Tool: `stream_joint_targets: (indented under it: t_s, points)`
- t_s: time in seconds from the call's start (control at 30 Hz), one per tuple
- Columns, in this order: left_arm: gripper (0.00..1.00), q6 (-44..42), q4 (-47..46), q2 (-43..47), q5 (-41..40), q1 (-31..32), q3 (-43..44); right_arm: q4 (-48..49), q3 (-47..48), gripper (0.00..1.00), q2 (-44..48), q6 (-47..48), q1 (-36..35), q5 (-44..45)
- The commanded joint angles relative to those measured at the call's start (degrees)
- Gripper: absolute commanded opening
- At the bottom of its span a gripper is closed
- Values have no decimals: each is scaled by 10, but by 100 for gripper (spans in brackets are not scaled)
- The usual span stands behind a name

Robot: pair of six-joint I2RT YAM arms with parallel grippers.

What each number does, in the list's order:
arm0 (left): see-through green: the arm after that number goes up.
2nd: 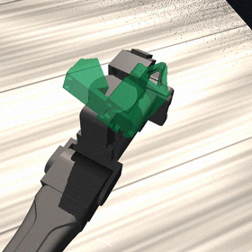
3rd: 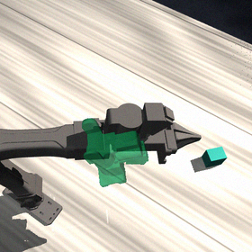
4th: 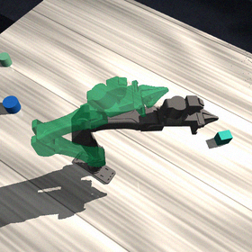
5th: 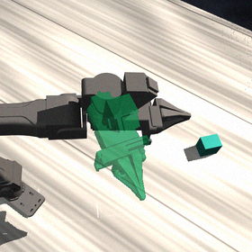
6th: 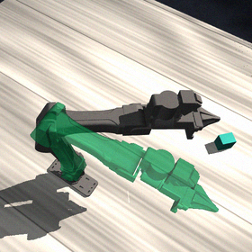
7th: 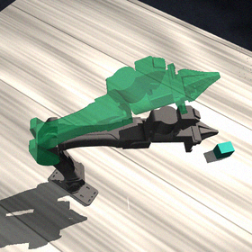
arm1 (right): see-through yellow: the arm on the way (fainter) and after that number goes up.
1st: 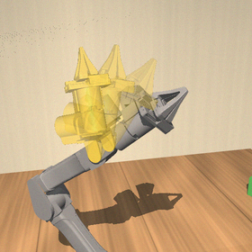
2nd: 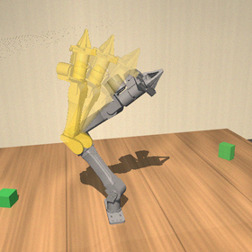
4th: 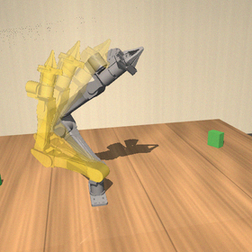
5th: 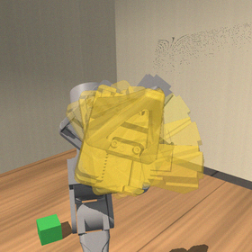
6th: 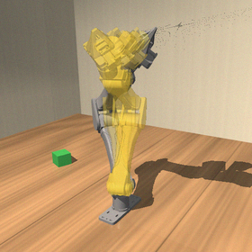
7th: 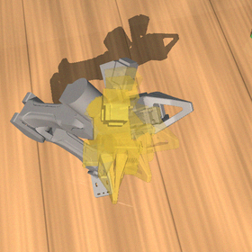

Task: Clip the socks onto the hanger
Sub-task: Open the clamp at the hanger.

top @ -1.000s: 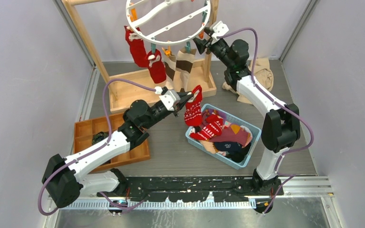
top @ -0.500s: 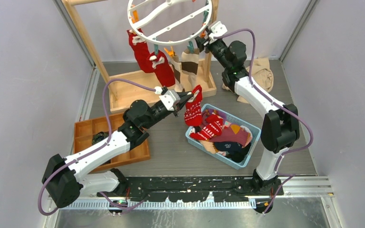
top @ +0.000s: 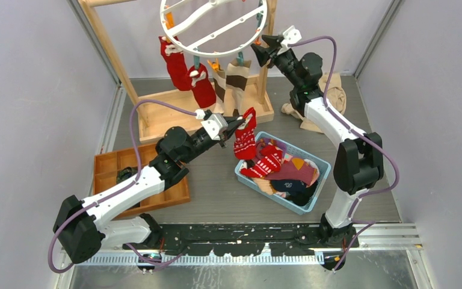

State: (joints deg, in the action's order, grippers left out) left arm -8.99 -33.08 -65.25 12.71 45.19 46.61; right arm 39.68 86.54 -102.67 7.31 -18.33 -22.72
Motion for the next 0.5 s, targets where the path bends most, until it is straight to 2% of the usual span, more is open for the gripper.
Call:
stream_joint_targets:
  t_s: [0.0,0.27,0.47]
  points:
    - [0,7,-41,13,5,-4,16,62,17,52,20,-60,14,-51]
    - [0,8,-42,14,4,-3,15,89,31,53,1,-68,20,-89]
    - [0,8,-42,14,1,-4,14,96,42,60,-10,-70,26,-133]
